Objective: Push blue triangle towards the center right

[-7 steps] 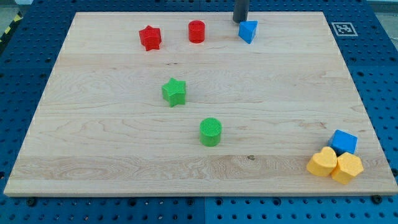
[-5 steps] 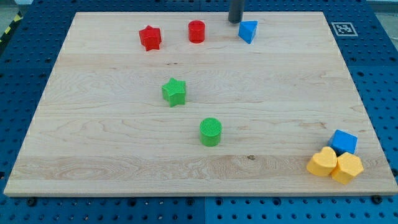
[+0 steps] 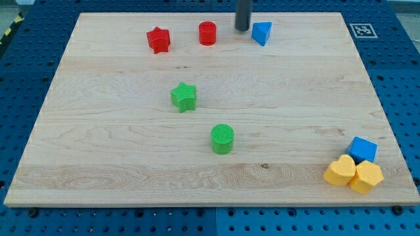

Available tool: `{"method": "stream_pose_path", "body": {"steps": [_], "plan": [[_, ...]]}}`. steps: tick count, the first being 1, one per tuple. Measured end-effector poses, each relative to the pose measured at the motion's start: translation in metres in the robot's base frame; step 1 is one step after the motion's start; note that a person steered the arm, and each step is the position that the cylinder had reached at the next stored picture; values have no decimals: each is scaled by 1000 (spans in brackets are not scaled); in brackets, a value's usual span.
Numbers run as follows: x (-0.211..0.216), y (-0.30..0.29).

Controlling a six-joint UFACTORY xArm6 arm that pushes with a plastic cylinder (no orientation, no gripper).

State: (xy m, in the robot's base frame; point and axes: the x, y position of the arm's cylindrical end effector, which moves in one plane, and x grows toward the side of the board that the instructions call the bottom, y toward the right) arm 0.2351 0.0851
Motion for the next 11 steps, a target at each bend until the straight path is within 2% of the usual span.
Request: {"method": "stream_pose_path", "body": {"steps": [1,2,5,9,10,11], "plan": [[16,53],[41,66],[64,70],[49,69],[6,40],[7,11]]}}
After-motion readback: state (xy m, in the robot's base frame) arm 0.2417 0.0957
